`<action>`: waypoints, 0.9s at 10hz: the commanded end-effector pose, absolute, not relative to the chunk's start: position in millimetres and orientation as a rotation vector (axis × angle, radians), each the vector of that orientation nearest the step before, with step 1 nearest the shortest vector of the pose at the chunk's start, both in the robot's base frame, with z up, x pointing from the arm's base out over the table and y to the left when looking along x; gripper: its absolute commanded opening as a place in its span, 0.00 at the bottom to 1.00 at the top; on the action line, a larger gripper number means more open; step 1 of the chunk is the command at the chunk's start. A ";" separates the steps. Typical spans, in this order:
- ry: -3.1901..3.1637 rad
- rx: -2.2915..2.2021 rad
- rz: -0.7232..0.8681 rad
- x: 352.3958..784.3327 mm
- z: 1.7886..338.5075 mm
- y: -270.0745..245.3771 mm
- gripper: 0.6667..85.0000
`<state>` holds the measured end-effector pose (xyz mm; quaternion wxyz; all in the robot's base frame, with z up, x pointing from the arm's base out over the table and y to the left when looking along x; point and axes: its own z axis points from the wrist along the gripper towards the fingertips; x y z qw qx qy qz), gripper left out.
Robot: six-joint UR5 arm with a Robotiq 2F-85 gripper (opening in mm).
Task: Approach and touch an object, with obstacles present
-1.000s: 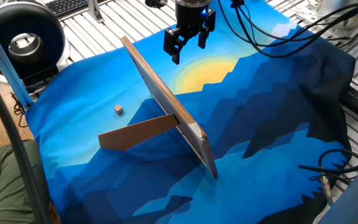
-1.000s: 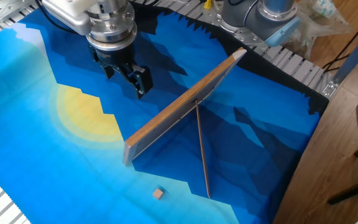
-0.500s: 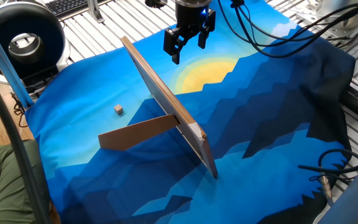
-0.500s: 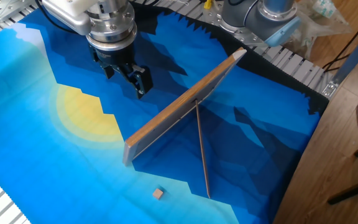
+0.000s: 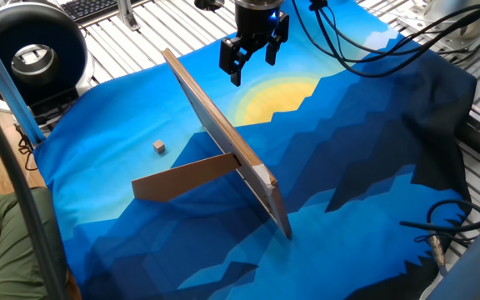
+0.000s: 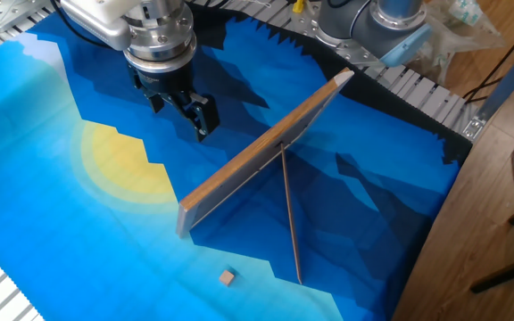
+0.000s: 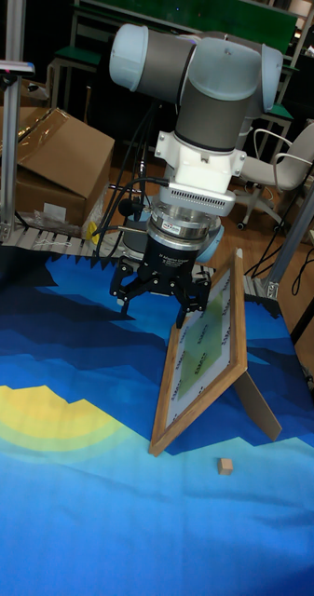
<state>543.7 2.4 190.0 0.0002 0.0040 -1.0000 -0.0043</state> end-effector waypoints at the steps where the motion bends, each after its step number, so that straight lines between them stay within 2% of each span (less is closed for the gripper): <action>1: -3.179 -0.042 -0.015 553.8 189.8 5.2 0.00; 9: -3.176 -0.047 -0.022 551.9 187.5 5.6 0.00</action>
